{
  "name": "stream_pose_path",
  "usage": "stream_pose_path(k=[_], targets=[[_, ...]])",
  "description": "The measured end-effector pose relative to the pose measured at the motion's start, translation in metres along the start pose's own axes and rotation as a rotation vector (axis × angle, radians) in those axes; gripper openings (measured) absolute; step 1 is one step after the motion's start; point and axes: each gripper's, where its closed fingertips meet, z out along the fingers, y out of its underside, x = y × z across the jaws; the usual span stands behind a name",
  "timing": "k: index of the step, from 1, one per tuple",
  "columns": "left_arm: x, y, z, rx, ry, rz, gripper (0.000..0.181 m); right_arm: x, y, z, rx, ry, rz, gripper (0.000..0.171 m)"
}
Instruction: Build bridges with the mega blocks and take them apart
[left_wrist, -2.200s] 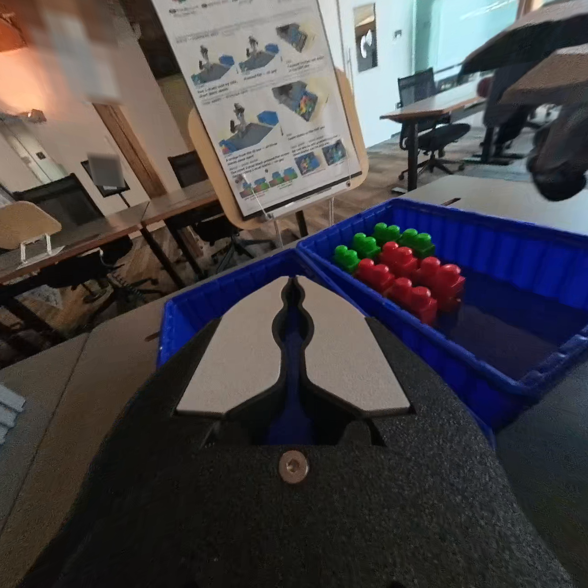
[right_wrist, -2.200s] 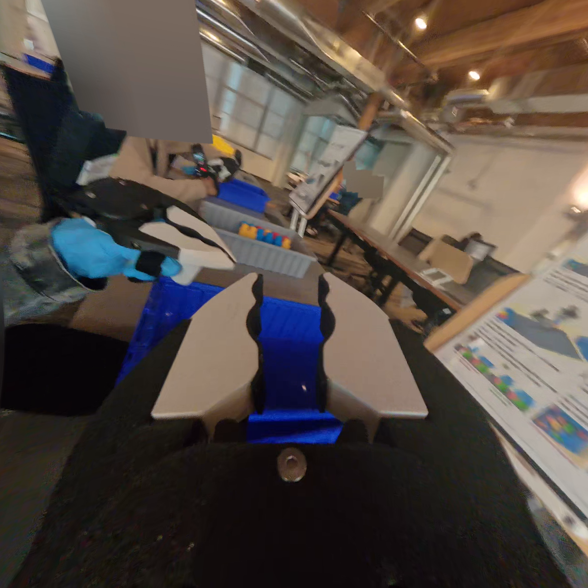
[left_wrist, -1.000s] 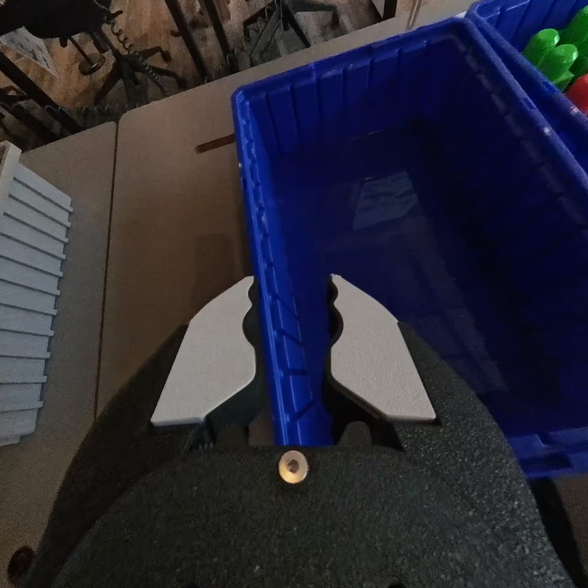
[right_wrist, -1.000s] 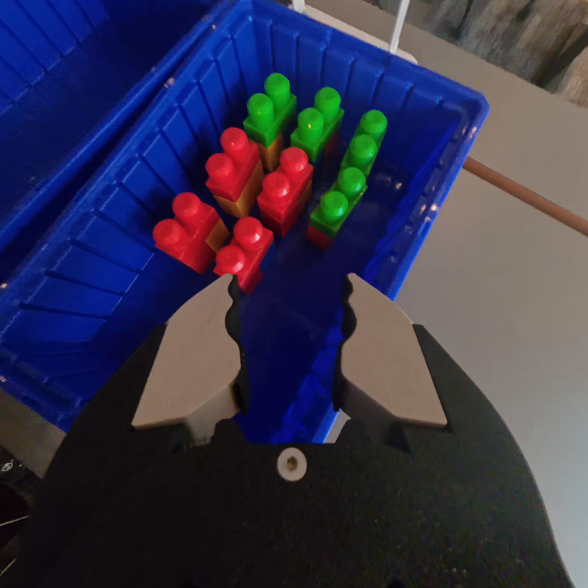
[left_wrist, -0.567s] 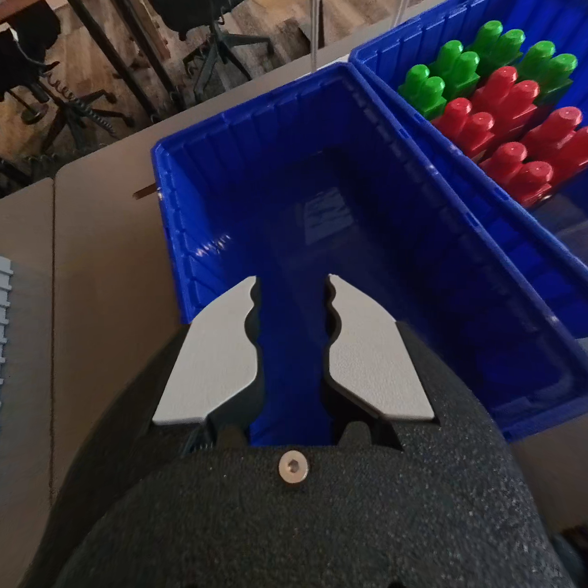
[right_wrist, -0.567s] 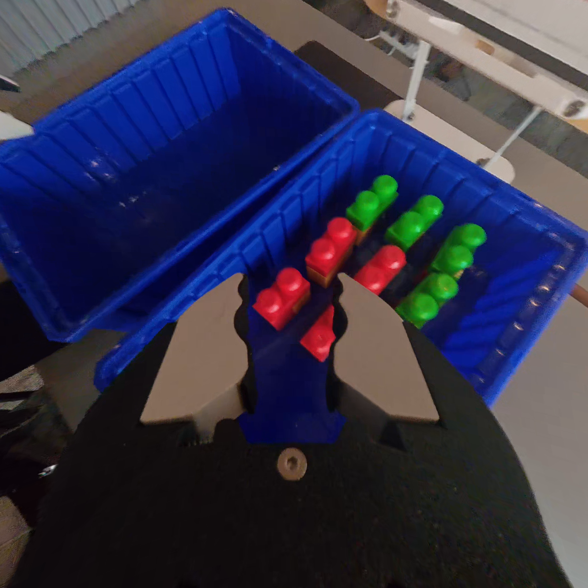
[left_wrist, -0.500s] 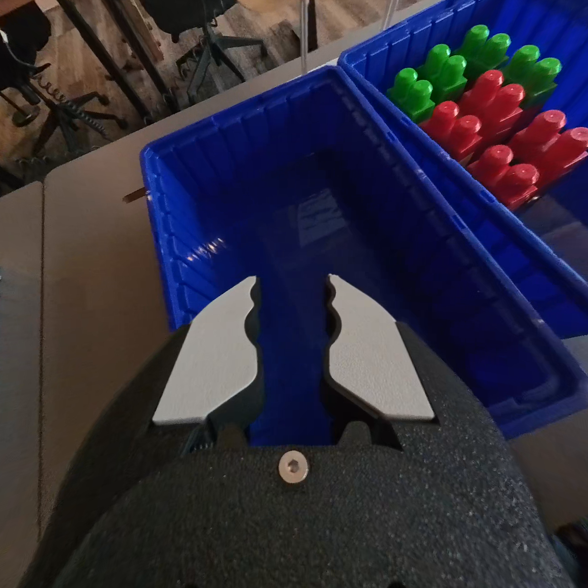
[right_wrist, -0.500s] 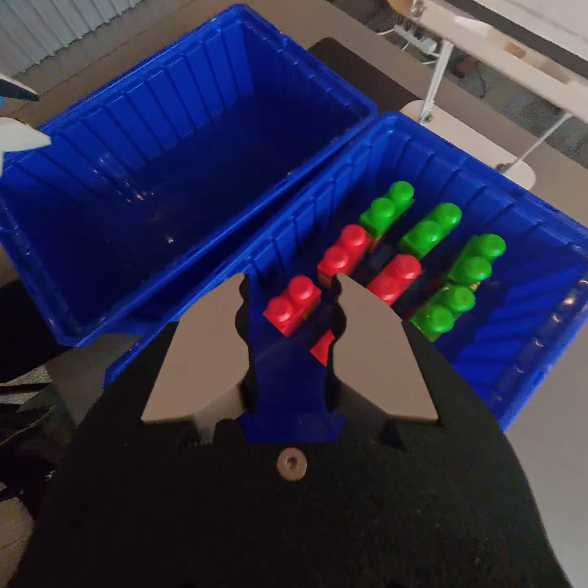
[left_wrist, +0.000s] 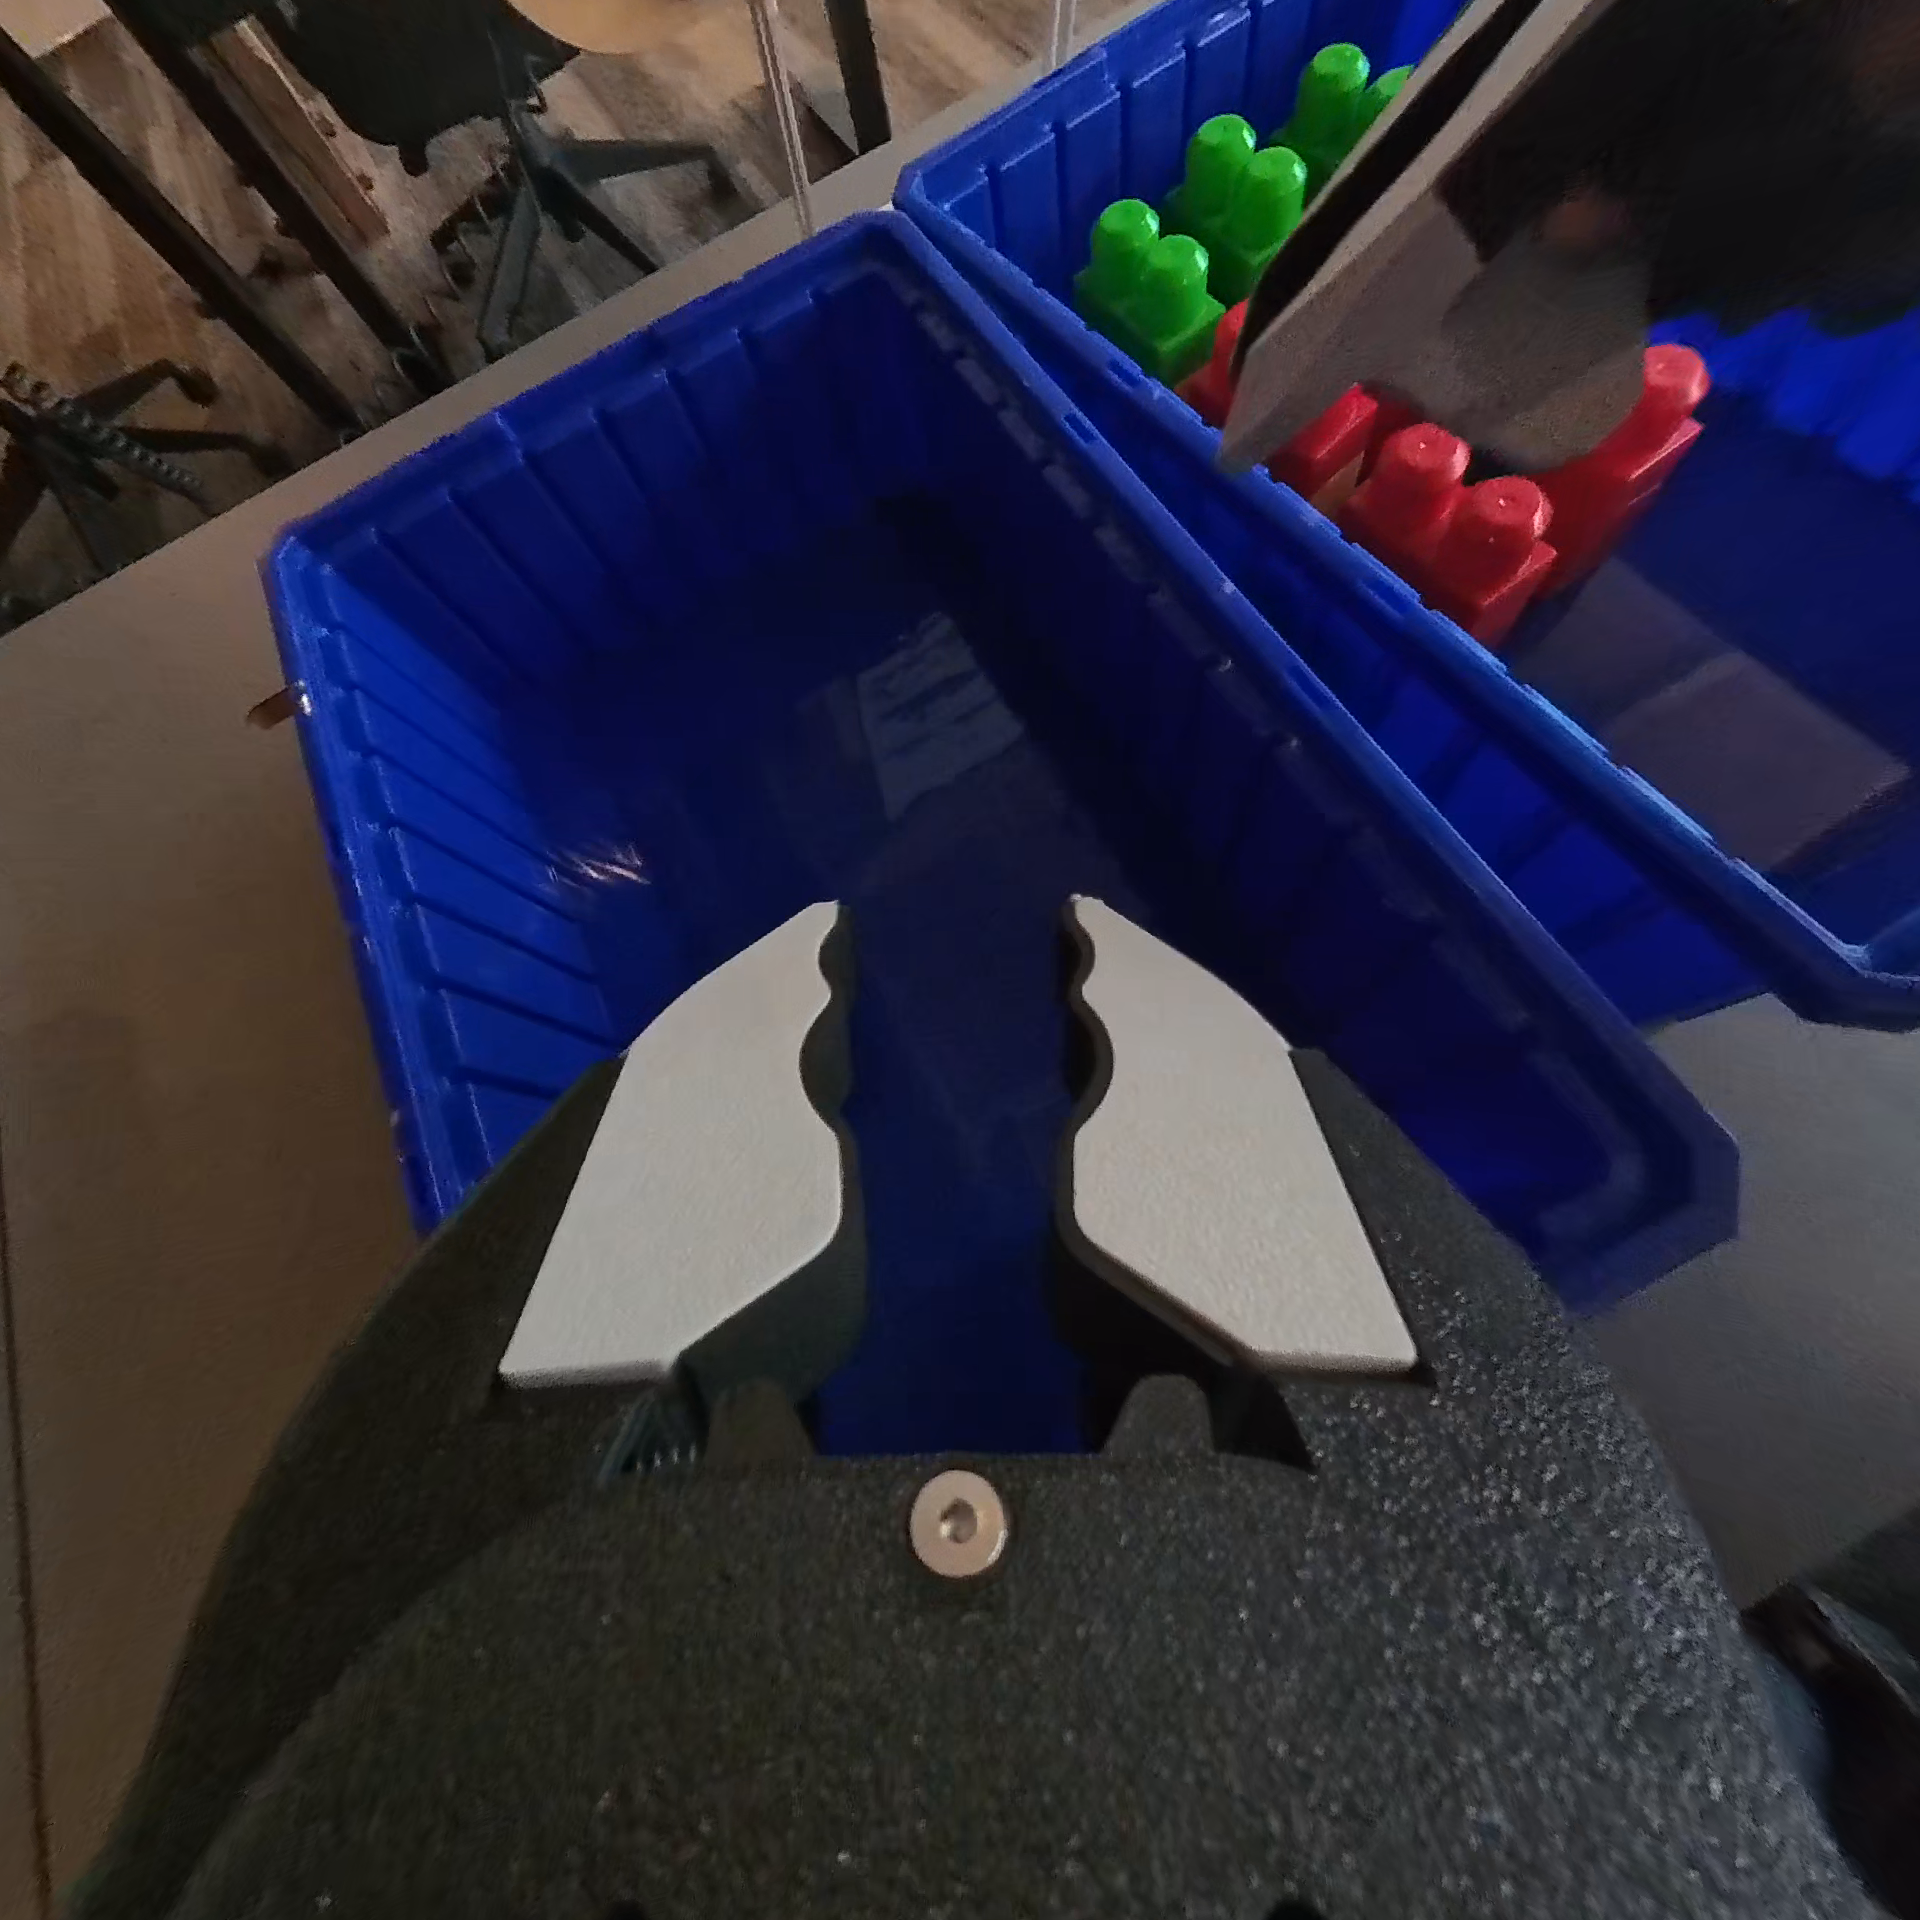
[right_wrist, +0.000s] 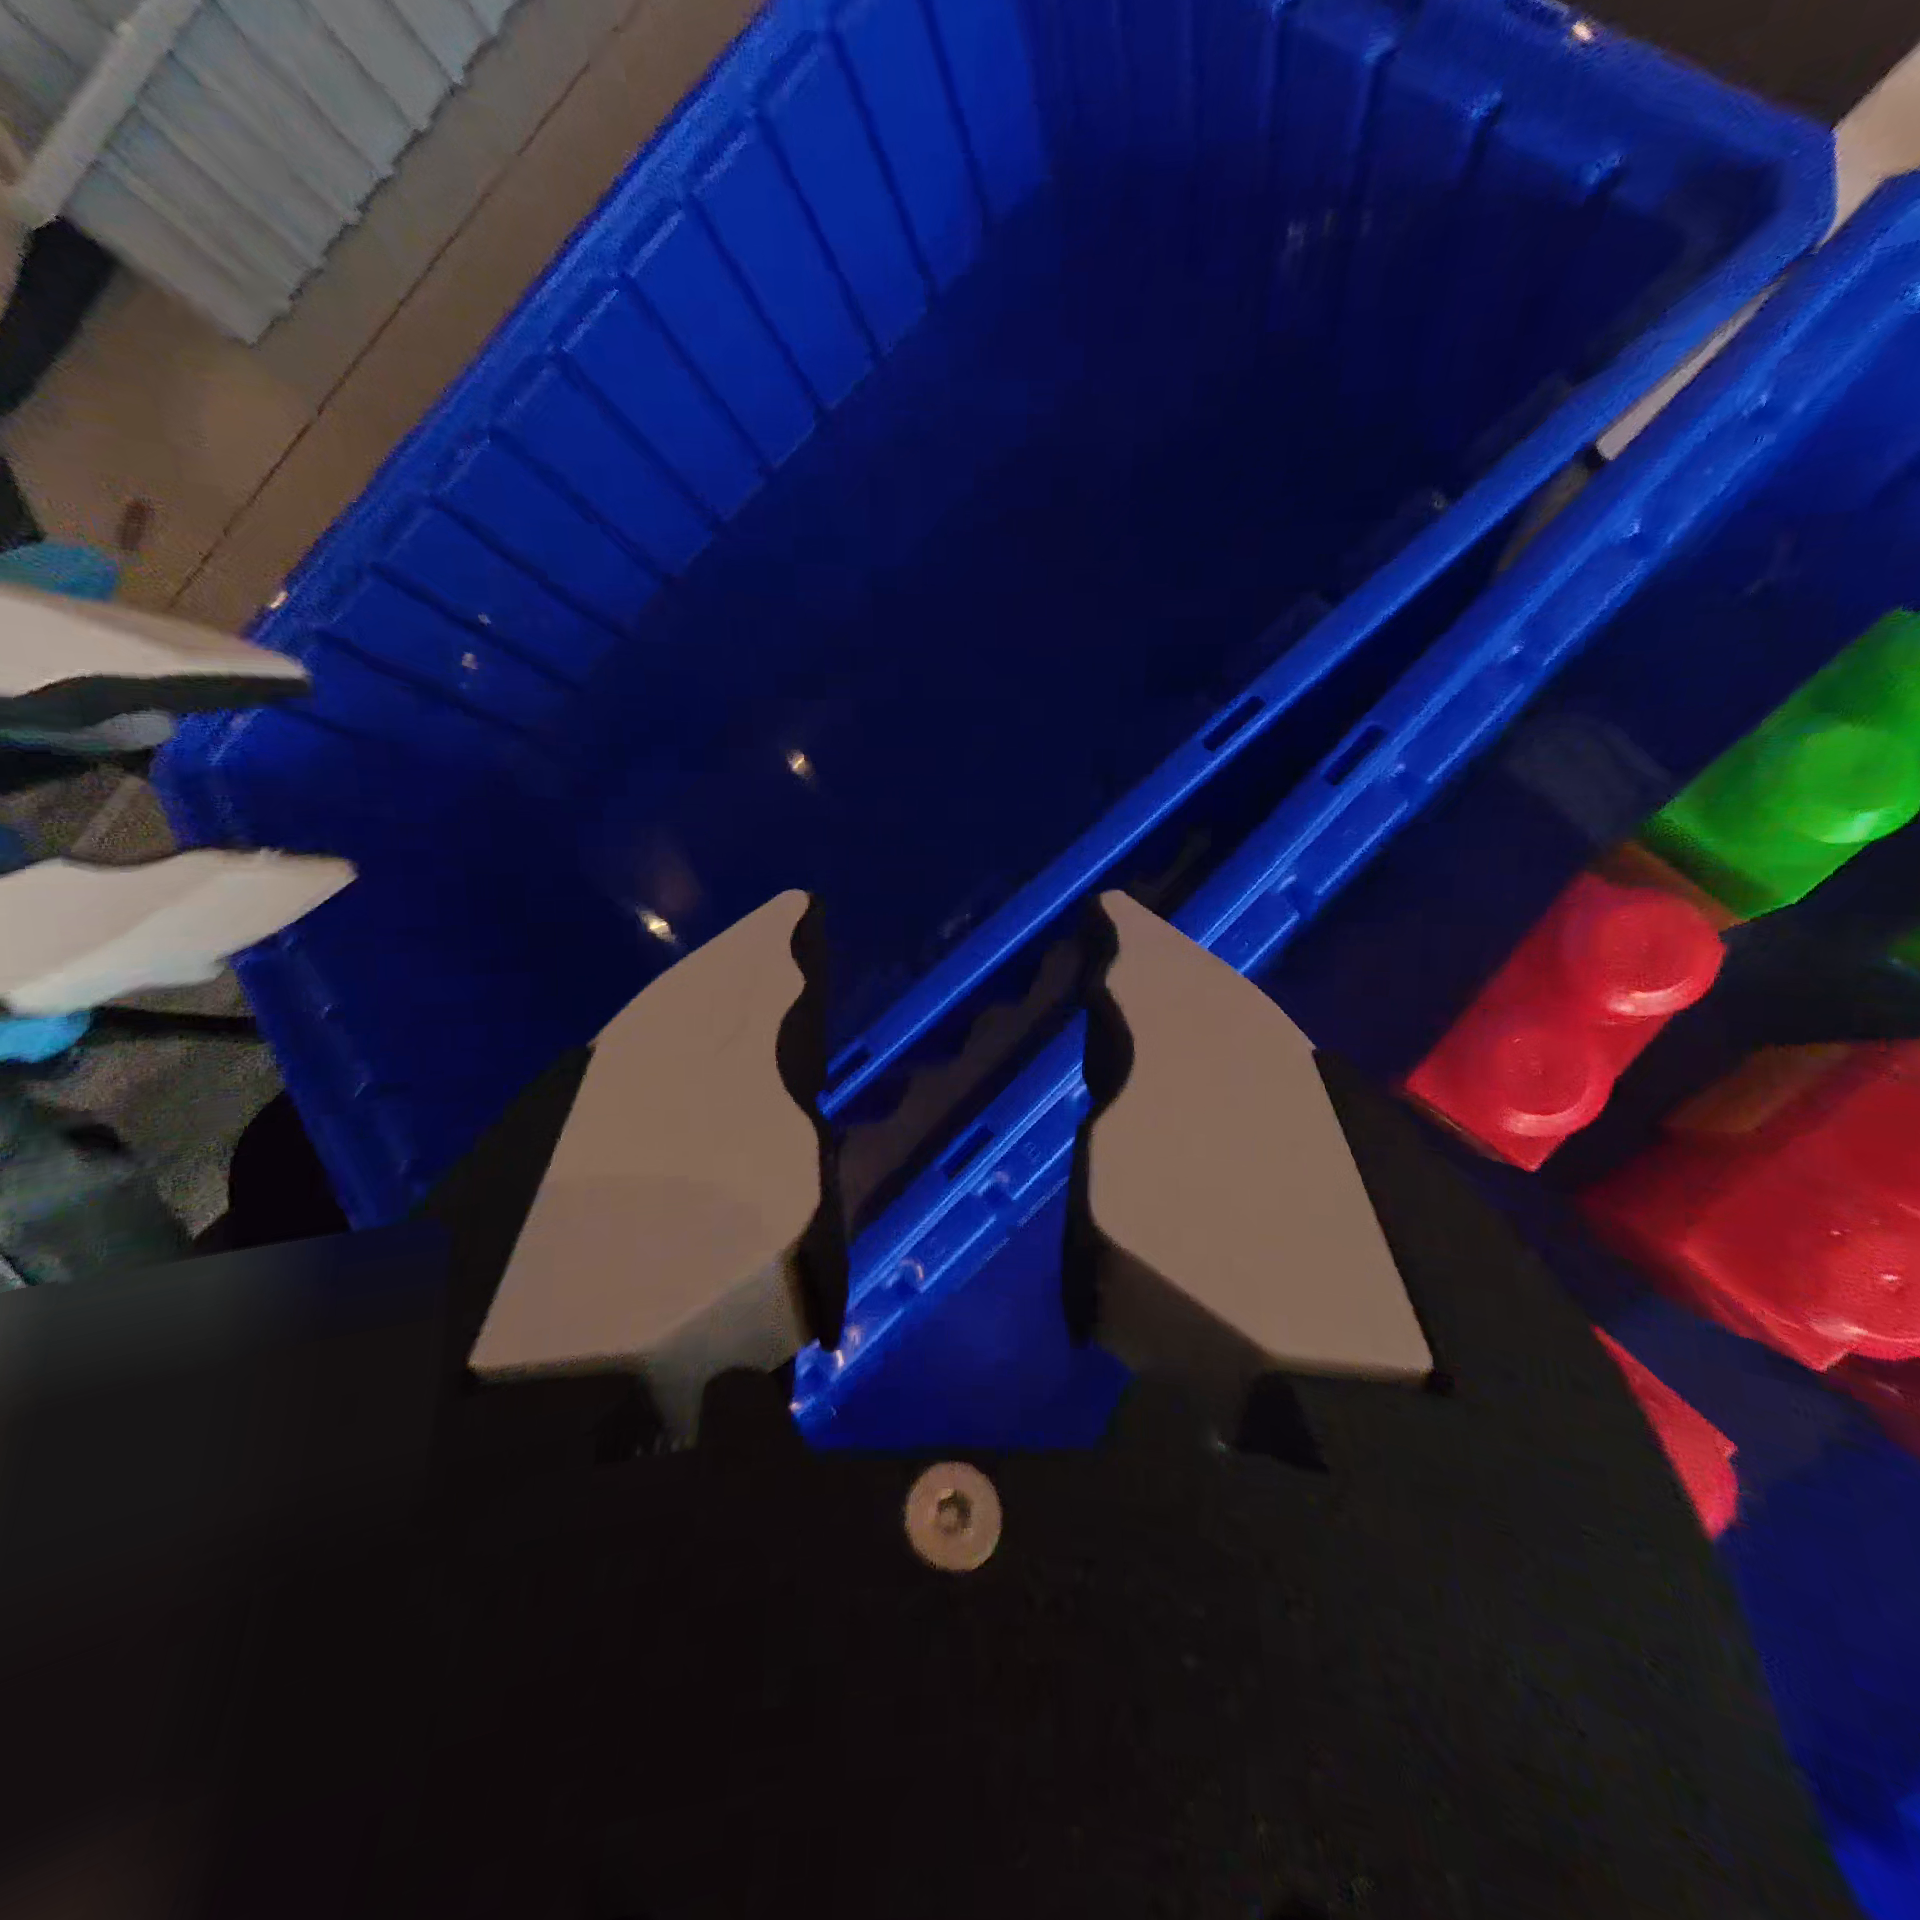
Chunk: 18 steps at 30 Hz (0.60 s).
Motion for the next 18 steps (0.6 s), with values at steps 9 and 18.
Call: stream_pose_path(k=[9,18], targets=[[-0.002,0.009,-0.006,0.017,0.022,0.001,0.037,-0.009,0.001,0.015,-0.044,-0.026,0.063,0.050],[-0.003,0.013,-0.008,0.018,0.033,0.006,0.036,-0.009,0.005,0.016,-0.079,-0.012,0.090,0.043]])
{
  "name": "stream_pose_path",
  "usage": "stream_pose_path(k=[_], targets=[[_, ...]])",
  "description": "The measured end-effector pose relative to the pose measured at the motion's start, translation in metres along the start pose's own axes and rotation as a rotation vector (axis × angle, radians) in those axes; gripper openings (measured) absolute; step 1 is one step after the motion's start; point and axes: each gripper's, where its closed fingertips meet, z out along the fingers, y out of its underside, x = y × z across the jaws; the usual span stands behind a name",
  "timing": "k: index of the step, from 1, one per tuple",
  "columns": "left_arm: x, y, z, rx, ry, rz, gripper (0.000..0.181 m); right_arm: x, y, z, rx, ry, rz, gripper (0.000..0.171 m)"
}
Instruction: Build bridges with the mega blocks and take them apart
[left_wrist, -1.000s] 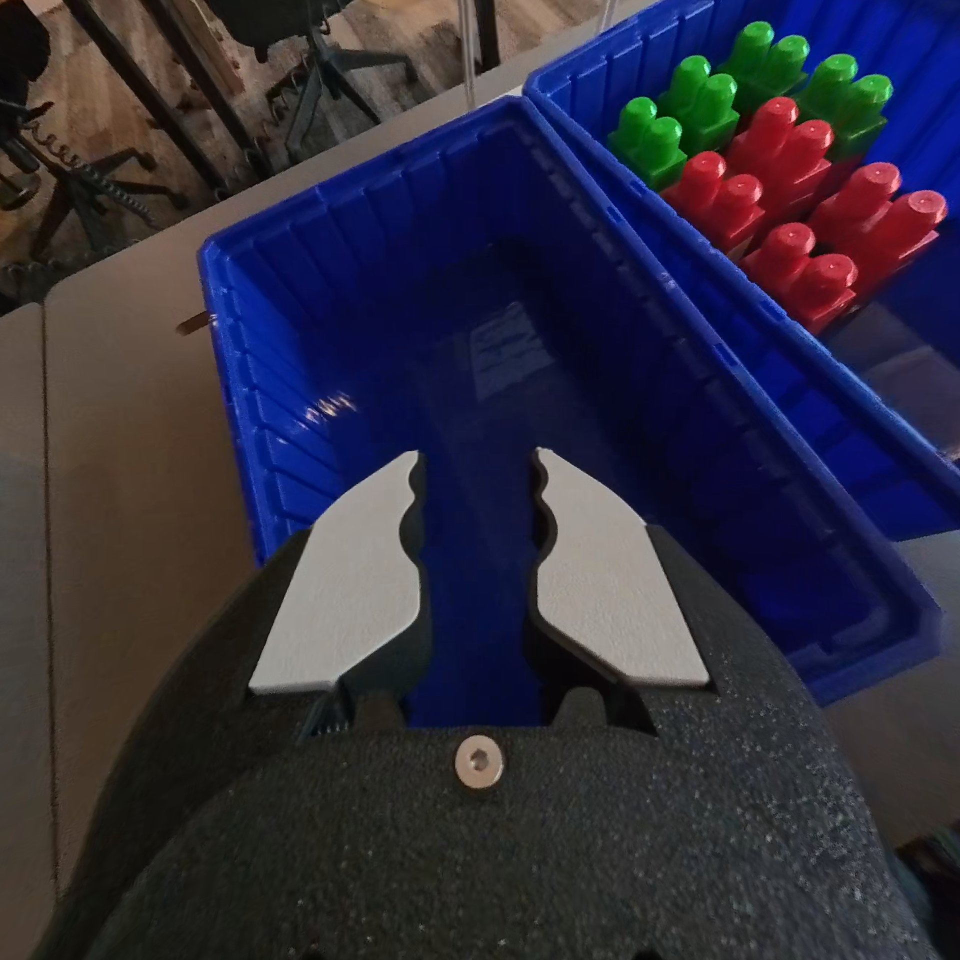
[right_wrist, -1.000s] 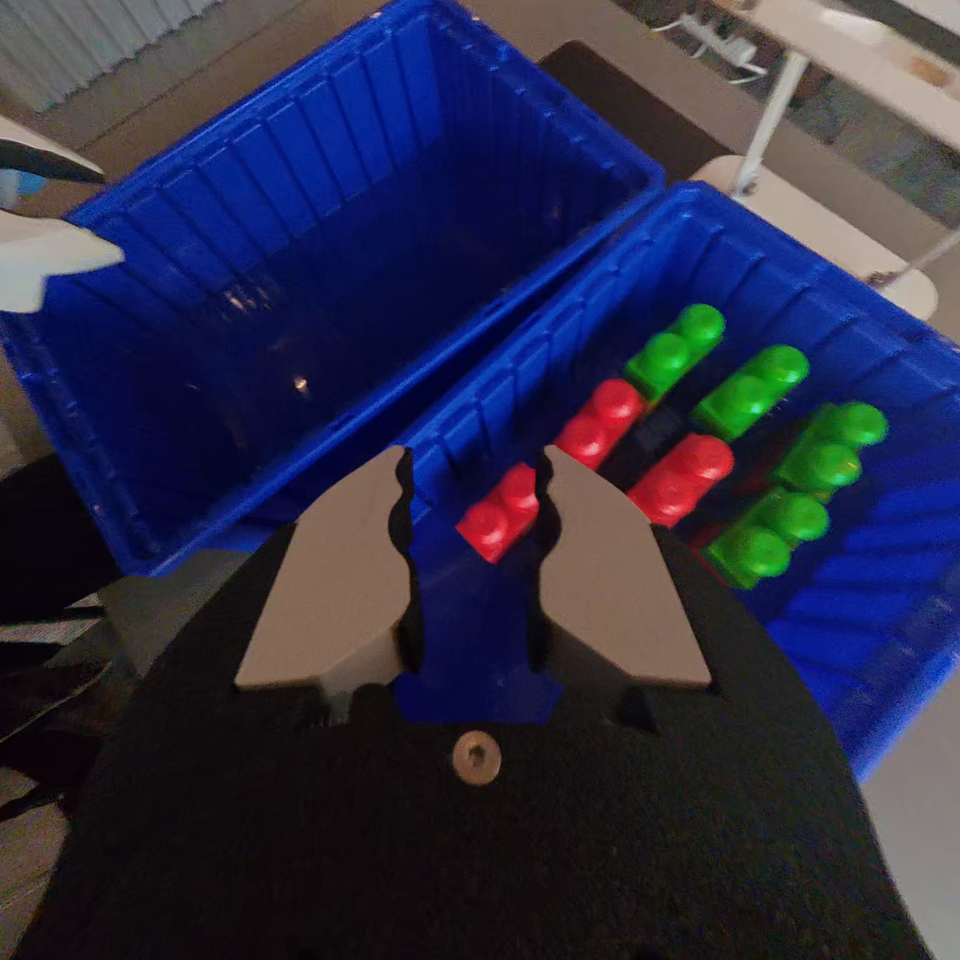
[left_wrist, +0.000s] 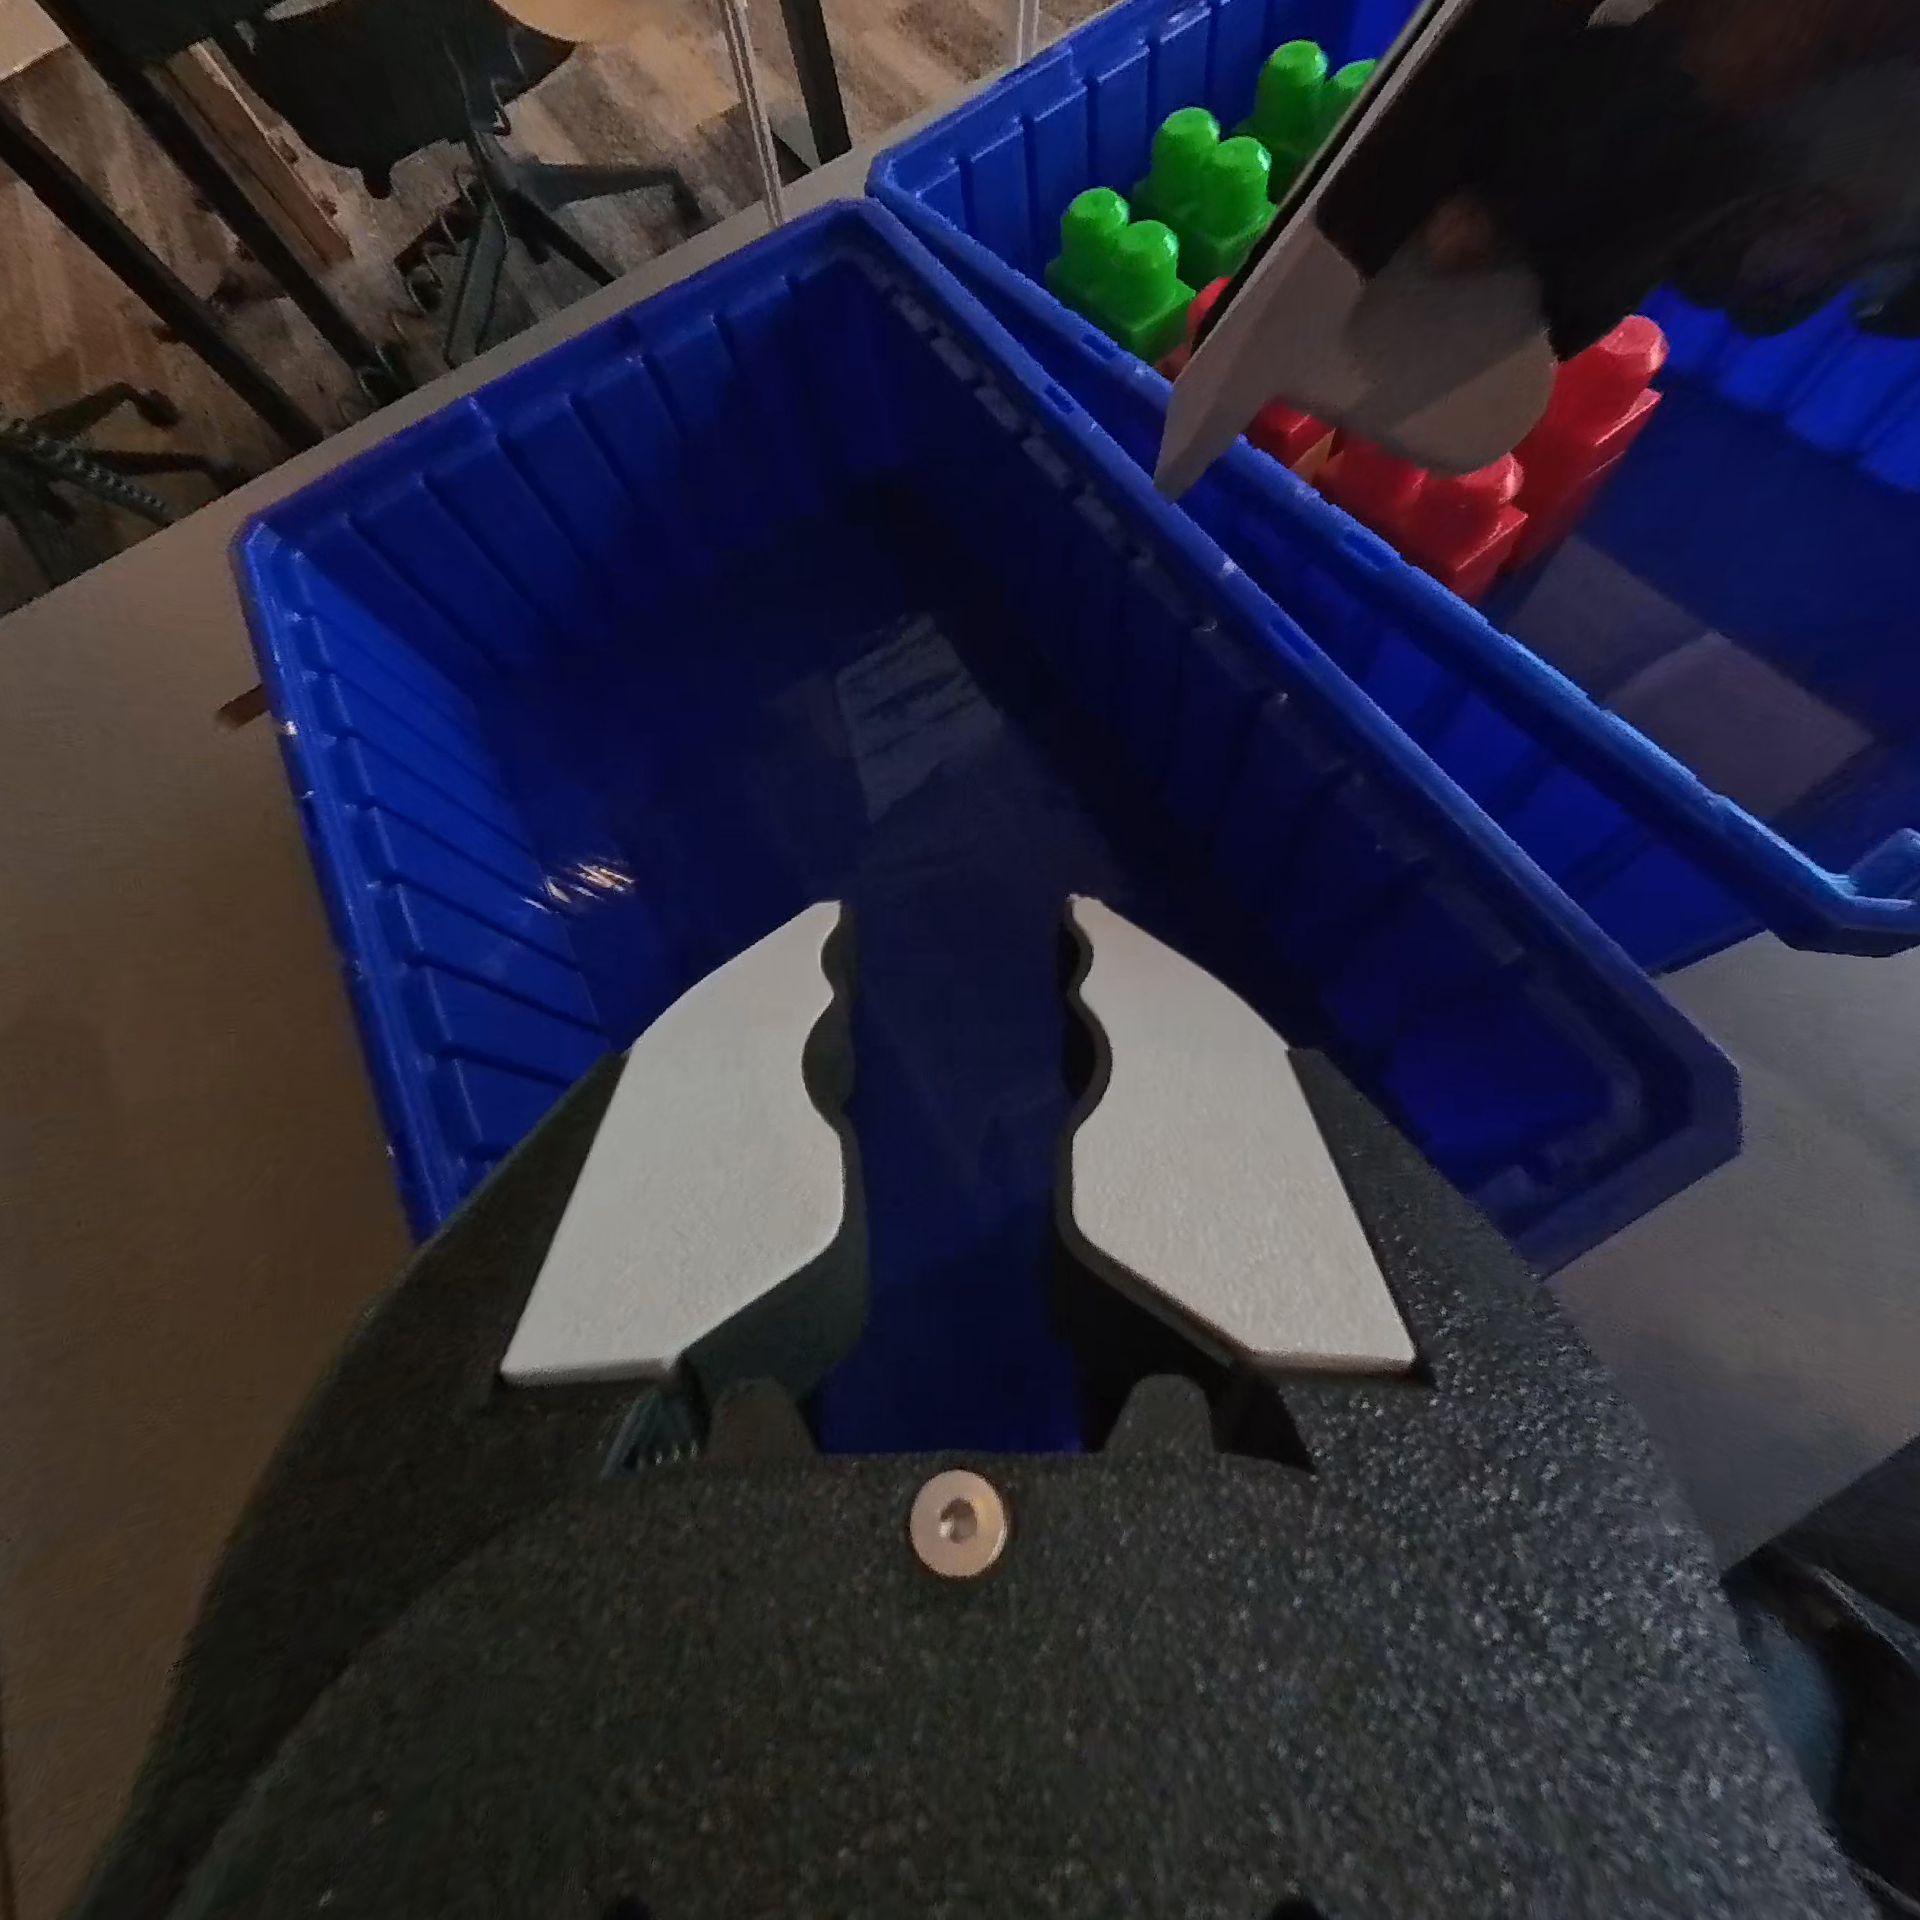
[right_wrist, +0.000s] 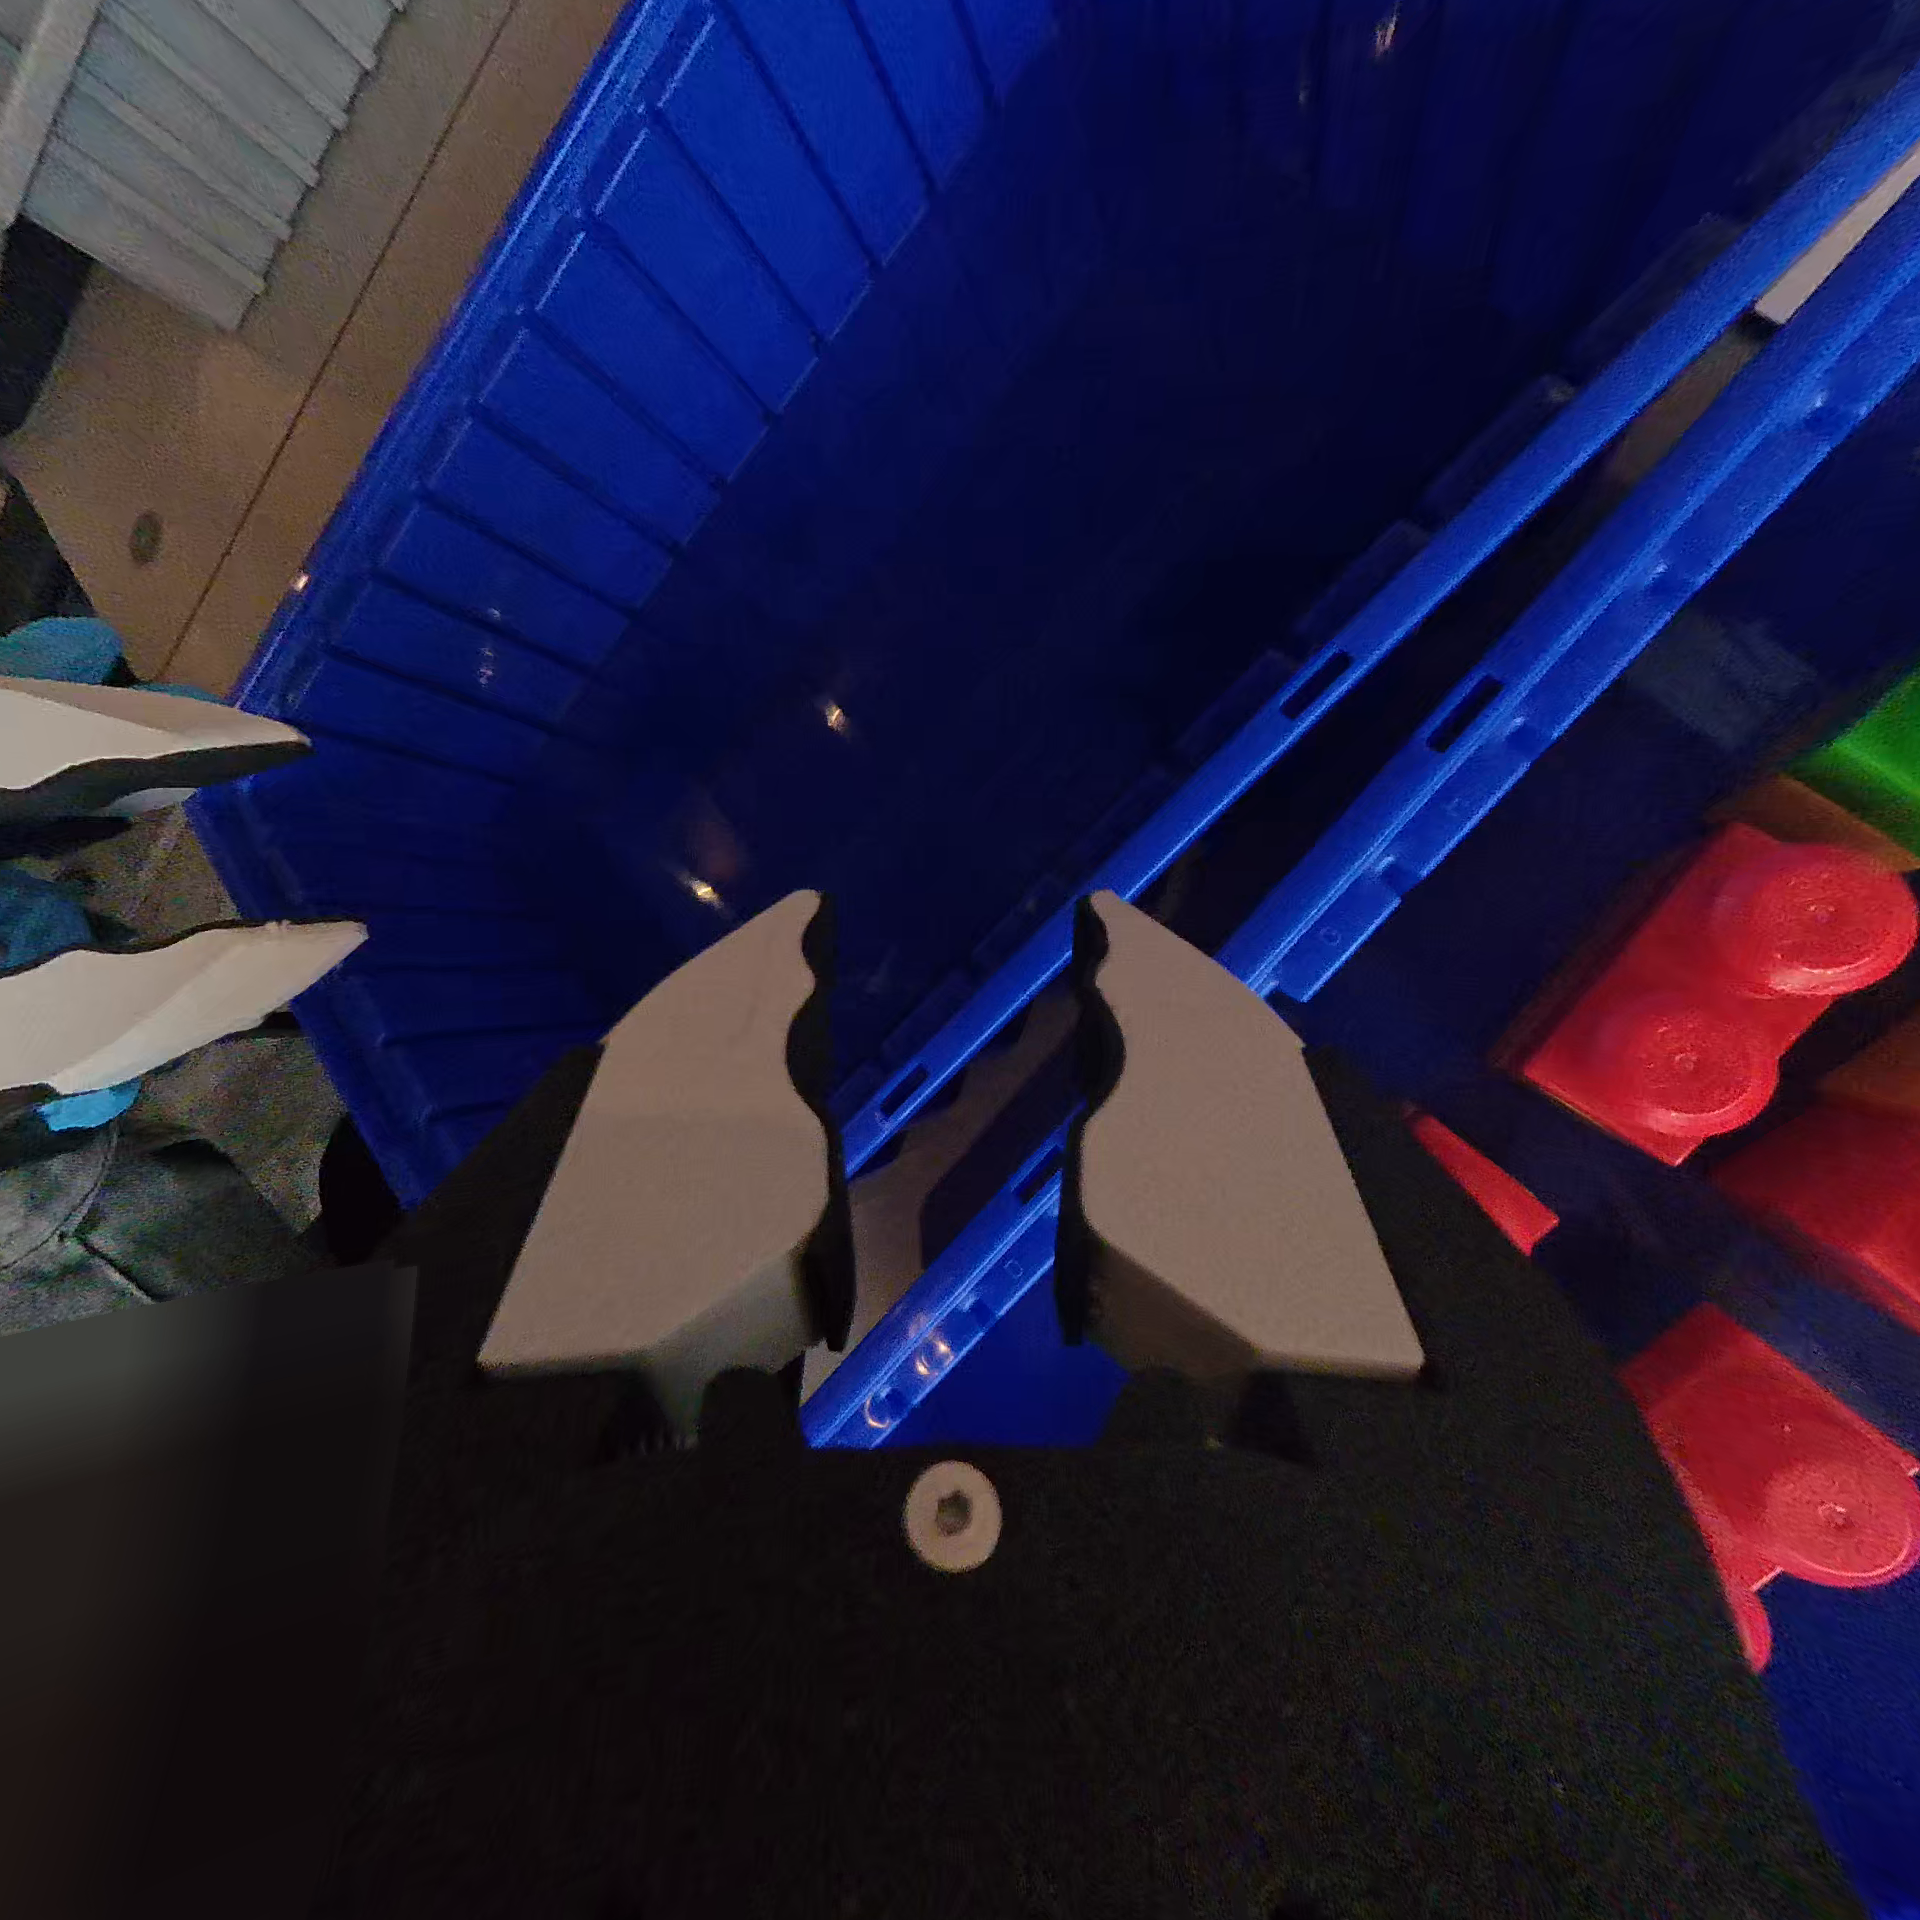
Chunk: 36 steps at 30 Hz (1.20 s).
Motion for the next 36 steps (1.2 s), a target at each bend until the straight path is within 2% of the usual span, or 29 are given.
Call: stream_pose_path(k=[3,7,10,16,21,25,28,30,36], targets=[[-0.019,0.003,-0.006,-0.027,-0.061,0.013,0.034,0.002,0.000,0.004,-0.022,0.021,0.029,0.037],[-0.084,0.003,-0.021,-0.064,-0.207,-0.023,0.035,0.010,0.002,0.008,-0.050,0.120,0.043,0.039],[-0.122,0.010,-0.020,-0.120,-0.222,-0.063,0.035,0.014,0.002,0.011,-0.051,0.170,0.066,0.038],[-0.161,0.023,-0.009,-0.158,-0.238,-0.063,0.033,0.021,0.012,0.025,-0.095,0.248,0.099,0.036],[-0.168,0.044,0.024,-0.209,-0.129,-0.109,0.032,0.027,0.019,0.032,-0.136,0.341,0.088,0.029],[-0.158,0.042,0.051,-0.196,-0.013,-0.165,0.048,0.028,0.020,0.033,-0.146,0.376,0.072,0.032],[-0.160,0.043,0.066,-0.242,-0.007,-0.152,0.048,0.028,0.020,0.033,-0.146,0.395,0.088,0.033],[-0.162,0.051,0.075,-0.302,0.001,-0.141,0.044,0.031,0.020,0.033,-0.146,0.446,0.111,0.027],[-0.160,0.059,0.087,-0.343,0.033,-0.155,0.040,0.034,0.021,0.036,-0.129,0.549,0.225,0.026]])
